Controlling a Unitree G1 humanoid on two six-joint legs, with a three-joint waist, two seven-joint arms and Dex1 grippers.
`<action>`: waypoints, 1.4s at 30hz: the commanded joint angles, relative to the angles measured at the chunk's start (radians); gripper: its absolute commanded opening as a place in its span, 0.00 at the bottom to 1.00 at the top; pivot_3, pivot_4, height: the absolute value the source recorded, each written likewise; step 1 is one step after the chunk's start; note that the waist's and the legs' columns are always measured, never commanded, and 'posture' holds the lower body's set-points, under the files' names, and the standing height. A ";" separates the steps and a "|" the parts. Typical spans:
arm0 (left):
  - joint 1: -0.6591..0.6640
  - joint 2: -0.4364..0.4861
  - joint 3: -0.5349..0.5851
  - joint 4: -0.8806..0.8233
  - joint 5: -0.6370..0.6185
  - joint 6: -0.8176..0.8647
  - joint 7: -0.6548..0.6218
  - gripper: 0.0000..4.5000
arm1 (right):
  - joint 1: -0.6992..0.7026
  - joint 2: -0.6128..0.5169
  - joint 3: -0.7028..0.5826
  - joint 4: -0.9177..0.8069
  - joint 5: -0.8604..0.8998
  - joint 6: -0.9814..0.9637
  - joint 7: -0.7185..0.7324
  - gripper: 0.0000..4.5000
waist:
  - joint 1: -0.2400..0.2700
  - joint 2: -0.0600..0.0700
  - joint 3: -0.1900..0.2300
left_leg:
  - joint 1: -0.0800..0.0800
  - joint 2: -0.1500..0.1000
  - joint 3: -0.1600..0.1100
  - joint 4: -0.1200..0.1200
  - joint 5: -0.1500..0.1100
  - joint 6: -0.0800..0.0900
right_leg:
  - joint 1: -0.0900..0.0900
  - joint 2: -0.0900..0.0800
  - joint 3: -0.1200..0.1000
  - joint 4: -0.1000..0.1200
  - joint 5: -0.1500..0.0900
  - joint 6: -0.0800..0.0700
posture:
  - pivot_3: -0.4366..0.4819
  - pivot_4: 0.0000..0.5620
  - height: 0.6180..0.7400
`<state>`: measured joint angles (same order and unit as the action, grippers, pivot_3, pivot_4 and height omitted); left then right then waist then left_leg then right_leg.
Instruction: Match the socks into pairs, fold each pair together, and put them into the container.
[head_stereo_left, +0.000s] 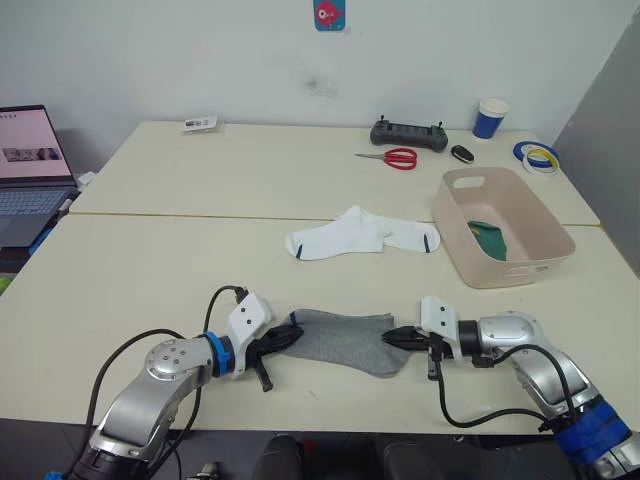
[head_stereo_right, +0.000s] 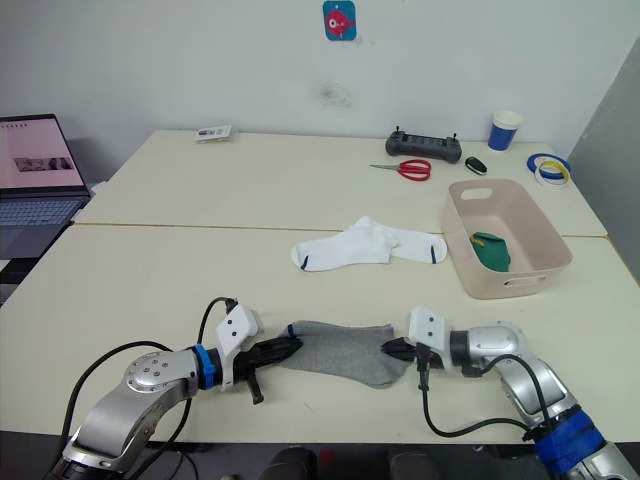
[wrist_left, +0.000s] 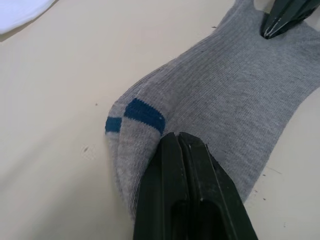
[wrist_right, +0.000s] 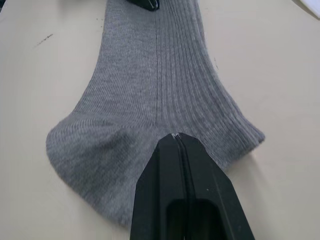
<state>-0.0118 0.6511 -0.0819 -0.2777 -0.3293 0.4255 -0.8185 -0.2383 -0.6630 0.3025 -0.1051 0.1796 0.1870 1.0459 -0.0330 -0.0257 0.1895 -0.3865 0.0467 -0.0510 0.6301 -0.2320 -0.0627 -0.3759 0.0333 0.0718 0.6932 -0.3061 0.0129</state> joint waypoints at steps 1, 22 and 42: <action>-0.018 0.004 0.055 -0.006 -0.044 0.032 -0.008 0.01 | 0.018 -0.013 -0.036 -0.023 0.031 0.044 0.012 0.00 | 0.000 0.000 0.000 | 0.000 0.000 0.000 0.000 0.000 0.000 | 0.000 0.000 0.000 0.000 0.000 0.000 | 0.48 0.27 1.00; -0.108 0.056 -0.141 -0.026 0.078 -0.005 -0.100 0.00 | 0.006 -0.118 -0.298 -0.302 0.471 0.785 -0.095 0.99 | -0.001 0.000 0.000 | -0.009 -0.001 -0.001 0.000 0.000 0.000 | -0.005 0.000 -0.001 -0.005 0.000 0.001 | 0.48 0.27 1.00; -0.069 0.028 -0.186 -0.045 0.142 0.023 -0.043 0.00 | -0.159 0.146 -0.326 -0.135 0.625 1.369 -0.366 0.99 | -0.003 0.002 -0.008 | -0.010 0.000 0.000 0.000 0.000 0.000 | -0.008 0.001 0.000 -0.003 0.001 0.002 | 0.48 0.27 1.00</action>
<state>-0.0996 0.6808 -0.2360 -0.3217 -0.2099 0.4268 -0.8603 -0.3951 -0.5443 -0.0218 -0.2587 0.7862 1.5009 0.7074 -0.0364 -0.0233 0.1811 -0.3963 0.0467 -0.0514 0.6297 -0.2321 -0.0624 -0.3835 0.0344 0.0714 0.6899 -0.3049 0.0147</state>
